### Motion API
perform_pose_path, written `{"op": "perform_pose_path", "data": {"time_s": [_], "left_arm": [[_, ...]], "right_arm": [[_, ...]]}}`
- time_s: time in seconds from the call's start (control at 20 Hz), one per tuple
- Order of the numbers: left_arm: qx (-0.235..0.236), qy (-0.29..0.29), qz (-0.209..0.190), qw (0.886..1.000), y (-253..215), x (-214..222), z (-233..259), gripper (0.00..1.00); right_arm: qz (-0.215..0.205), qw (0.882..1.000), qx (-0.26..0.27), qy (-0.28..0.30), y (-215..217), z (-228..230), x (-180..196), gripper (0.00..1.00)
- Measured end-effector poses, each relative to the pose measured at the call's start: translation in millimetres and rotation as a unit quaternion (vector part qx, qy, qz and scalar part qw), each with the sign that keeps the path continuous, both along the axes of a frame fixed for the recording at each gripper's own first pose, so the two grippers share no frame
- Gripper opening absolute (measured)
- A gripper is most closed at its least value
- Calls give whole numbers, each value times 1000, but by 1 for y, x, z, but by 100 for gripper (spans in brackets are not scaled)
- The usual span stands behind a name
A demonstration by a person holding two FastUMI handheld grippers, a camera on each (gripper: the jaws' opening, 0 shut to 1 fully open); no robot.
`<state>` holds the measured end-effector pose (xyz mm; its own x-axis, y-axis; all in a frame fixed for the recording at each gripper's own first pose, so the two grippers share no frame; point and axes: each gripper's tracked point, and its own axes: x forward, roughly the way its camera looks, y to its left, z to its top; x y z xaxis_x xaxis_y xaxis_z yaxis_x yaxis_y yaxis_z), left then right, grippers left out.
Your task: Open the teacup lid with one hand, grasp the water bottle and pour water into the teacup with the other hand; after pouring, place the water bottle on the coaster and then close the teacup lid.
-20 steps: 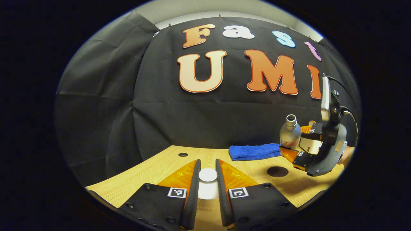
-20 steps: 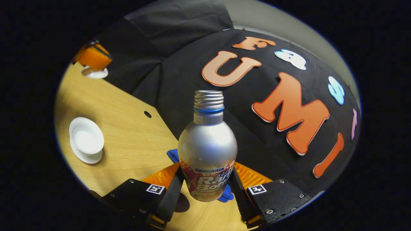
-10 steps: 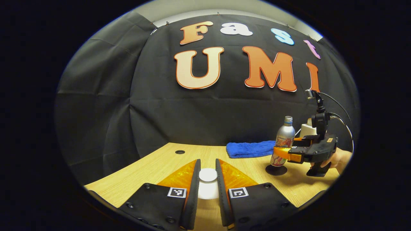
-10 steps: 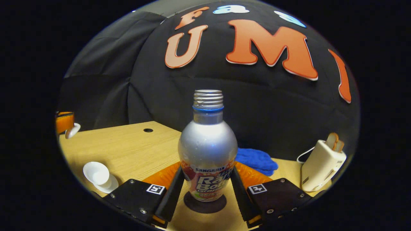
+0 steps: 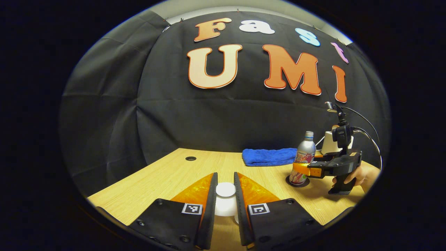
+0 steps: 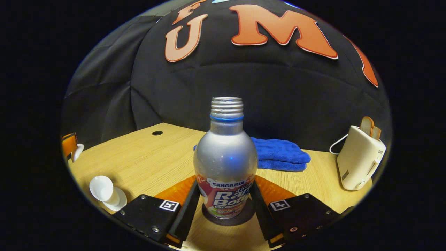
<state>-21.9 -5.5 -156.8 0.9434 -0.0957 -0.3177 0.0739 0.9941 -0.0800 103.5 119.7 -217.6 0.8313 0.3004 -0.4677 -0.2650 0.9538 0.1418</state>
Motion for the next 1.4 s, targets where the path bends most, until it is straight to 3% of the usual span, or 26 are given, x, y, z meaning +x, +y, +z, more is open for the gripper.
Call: {"op": "perform_pose_path", "data": {"time_s": [0.2, 0.3, 0.35, 0.4, 0.45, 1.0, 1.1, 1.15, 1.25, 1.3, 1.4], "left_arm": [[-11, 4, -9, 1000, -11, 1, -1, 34], [-17, 3, -16, 1000, -18, 2, -1, 34], [-17, 3, -19, 1000, -23, 4, -3, 34], [-19, 2, -25, 1000, -28, 4, -3, 29], [-20, 4, -31, 999, -33, 4, -6, 34], [-21, 43, -60, 997, -67, -1, -51, 34], [-17, 50, -61, 997, -70, -1, -57, 29], [-16, 54, -63, 996, -72, -2, -61, 34], [-13, 62, -67, 996, -74, -3, -68, 29], [-12, 56, -66, 996, -75, -2, -66, 34], [-7, 58, -67, 996, -75, -3, -68, 34]], "right_arm": [[5, 1000, -6, 14, 0, -7, -4, 83], [12, 1000, 2, 18, 2, -6, -9, 89], [10, 1000, 0, 17, 0, -3, -11, 96], [9, 1000, -2, 11, -3, 1, -12, 98], [6, 1000, -3, 9, -7, 6, -14, 98], [-15, 998, 21, -62, -44, 67, -61, 98], [-19, 997, 22, -69, -50, 71, -67, 98], [-21, 997, 25, -71, -52, 72, -70, 98], [-26, 997, 29, -72, -57, 73, -76, 98], [-29, 997, 29, -72, -59, 72, -78, 98], [-34, 997, 27, -71, -65, 68, -83, 98]]}}
